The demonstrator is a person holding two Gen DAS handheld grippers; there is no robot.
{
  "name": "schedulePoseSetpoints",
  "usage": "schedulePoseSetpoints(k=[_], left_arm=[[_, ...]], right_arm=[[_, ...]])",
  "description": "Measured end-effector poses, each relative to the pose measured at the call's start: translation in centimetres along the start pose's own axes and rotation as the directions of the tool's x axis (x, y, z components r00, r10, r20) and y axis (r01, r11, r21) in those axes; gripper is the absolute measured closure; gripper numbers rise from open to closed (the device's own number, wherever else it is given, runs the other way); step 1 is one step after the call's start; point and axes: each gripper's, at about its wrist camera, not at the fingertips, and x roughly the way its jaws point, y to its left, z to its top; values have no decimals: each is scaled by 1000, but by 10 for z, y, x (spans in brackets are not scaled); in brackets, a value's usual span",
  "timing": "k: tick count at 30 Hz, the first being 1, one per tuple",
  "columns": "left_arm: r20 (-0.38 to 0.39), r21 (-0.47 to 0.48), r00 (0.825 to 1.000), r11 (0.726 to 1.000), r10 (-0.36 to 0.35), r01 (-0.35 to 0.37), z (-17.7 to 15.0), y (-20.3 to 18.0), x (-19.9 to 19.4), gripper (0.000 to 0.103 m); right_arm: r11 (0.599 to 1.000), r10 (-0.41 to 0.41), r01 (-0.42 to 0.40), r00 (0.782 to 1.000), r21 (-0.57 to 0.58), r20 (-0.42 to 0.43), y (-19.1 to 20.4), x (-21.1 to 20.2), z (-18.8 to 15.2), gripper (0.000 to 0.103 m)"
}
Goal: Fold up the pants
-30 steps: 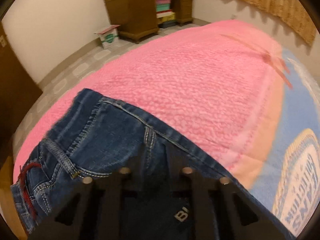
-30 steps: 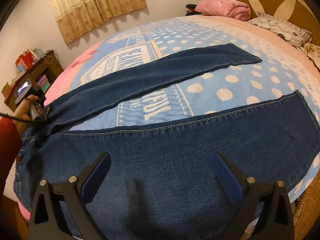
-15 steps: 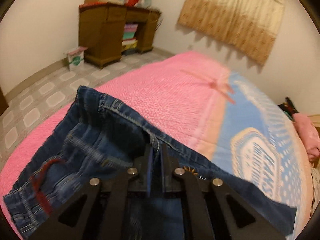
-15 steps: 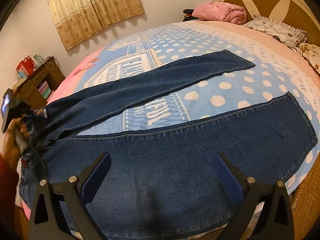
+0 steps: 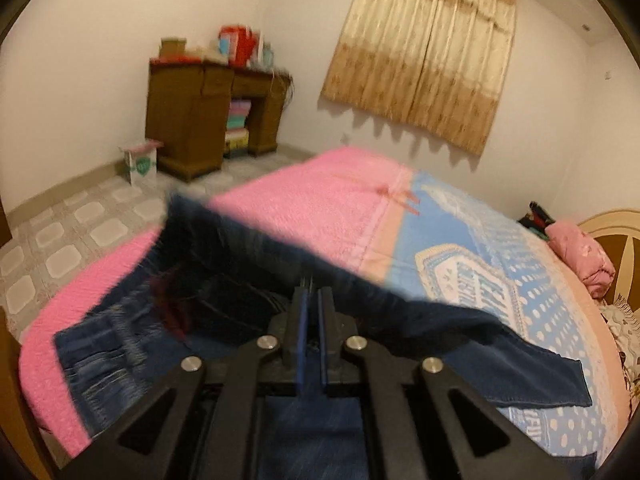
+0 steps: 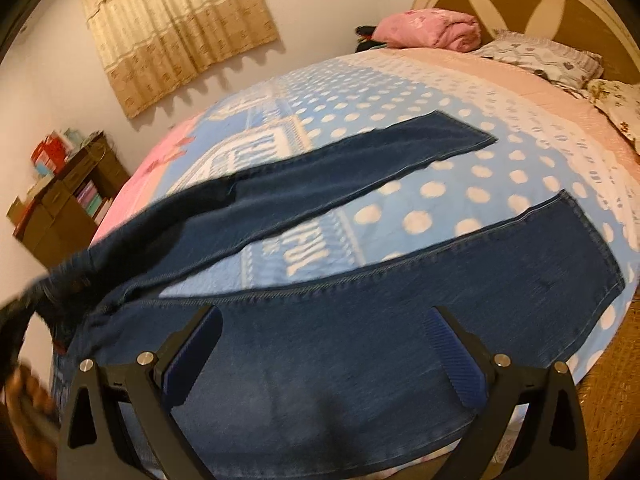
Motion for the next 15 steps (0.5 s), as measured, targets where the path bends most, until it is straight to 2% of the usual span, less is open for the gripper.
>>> schedulePoseSetpoints(k=[2, 4, 7, 9, 11, 15], left_arm=[[19, 37, 1000, 999, -1, 0, -6, -1, -11, 98], [-2, 75, 1000, 997, 17, -17, -11, 1, -9, 98], [-88, 18, 995, 999, 44, -42, -8, 16, 8, 98], [-118, -15, 992, 998, 53, -55, -9, 24, 13, 98], [-140, -27, 988, 998, 57, -62, -8, 27, 19, 92], [-185, -50, 982, 997, 48, -58, -16, 27, 22, 72]], right_arm=[[1000, -15, 15, 1000, 13, 7, -8, 0, 6, 1], [999, -23, 23, 1000, 36, -1, -16, 5, 12, 1], [997, -10, 11, 1000, 77, -7, -23, 6, 16, 1], [997, 4, -5, 1000, 75, 3, -20, 3, 14, 1], [999, 8, -8, 1000, 42, 2, -13, 2, 9, 1], [1000, 31, -30, 999, 6, -44, 1, 13, -3, 1]])
